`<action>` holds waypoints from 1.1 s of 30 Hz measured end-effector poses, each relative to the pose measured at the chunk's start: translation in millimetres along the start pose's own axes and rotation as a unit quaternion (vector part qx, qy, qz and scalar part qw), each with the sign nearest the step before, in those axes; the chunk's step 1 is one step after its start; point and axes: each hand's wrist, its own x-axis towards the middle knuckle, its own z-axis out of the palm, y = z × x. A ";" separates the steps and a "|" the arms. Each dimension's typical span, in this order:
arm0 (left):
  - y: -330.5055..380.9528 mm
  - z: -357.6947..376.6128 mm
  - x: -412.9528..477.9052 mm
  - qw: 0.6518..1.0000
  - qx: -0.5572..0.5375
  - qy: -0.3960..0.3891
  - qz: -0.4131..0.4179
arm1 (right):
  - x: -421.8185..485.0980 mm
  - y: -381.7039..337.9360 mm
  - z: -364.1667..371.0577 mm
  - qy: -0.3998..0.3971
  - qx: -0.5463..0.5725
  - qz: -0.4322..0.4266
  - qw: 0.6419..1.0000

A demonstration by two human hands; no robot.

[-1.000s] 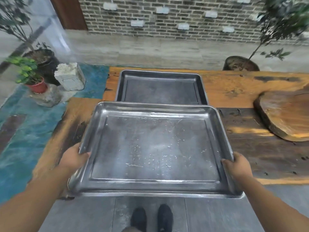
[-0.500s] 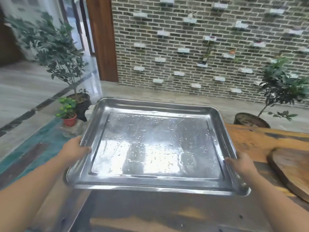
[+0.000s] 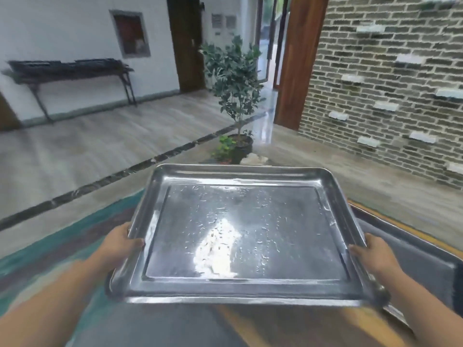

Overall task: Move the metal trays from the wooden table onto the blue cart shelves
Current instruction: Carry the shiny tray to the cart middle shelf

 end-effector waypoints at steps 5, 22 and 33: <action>-103.5 -52.3 -105.5 0.983 -0.024 0.113 -0.144 | -8.1 -87.1 81.5 -0.096 -0.020 -0.123 0.988; -350.1 -142.1 -472.1 0.787 -0.147 0.420 -0.427 | -277.1 -362.4 359.4 -0.343 -0.059 -0.466 0.814; -395.1 -119.2 -624.7 0.659 -0.173 0.507 -0.527 | -476.2 -420.4 449.9 -0.443 -0.081 -0.573 0.684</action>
